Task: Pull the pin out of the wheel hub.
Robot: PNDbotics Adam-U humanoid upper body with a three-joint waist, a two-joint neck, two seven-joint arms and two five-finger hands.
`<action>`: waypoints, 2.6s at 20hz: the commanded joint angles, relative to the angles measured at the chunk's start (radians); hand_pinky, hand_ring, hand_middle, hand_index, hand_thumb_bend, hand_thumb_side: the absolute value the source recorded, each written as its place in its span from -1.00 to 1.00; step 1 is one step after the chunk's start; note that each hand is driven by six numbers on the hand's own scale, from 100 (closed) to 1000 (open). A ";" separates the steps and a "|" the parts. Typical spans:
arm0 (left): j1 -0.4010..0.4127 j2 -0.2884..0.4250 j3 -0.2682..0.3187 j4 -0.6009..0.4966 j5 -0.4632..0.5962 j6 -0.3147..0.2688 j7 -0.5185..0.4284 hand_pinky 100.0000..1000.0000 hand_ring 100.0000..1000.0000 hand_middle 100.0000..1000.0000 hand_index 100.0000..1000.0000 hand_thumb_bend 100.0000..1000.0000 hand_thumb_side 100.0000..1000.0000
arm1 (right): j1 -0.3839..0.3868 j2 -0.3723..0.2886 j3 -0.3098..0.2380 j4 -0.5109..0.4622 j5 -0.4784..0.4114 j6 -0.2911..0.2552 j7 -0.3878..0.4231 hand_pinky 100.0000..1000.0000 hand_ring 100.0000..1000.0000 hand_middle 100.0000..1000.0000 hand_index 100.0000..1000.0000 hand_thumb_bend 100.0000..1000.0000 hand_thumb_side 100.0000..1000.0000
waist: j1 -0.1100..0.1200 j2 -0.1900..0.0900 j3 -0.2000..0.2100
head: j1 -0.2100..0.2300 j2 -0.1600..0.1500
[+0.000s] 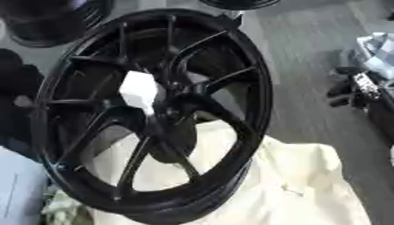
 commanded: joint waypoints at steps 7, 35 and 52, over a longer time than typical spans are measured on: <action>-0.019 0.031 0.016 -0.009 0.002 -0.021 -0.003 0.84 0.71 0.49 0.73 -0.94 -0.87 | -0.005 -0.032 -0.009 -0.015 0.005 -0.002 -0.005 0.11 0.22 -0.05 0.57 -1.00 0.51 | -0.006 -0.015 0.002 | 0.009 -0.001; -0.197 -0.128 -0.348 0.136 -0.274 0.057 -0.310 0.89 0.79 0.59 0.82 -0.24 0.26 | -0.006 -0.036 0.004 -0.013 0.014 -0.001 0.010 0.11 0.22 -0.04 0.57 -1.00 0.53 | -0.004 -0.020 -0.006 | 0.016 -0.008; -0.220 -0.207 -0.444 0.318 -0.364 -0.048 -0.310 0.90 0.83 0.62 0.77 -0.08 0.49 | -0.010 -0.034 0.008 -0.012 0.017 0.002 0.012 0.11 0.22 -0.04 0.57 -1.00 0.53 | -0.006 -0.018 -0.014 | 0.018 -0.012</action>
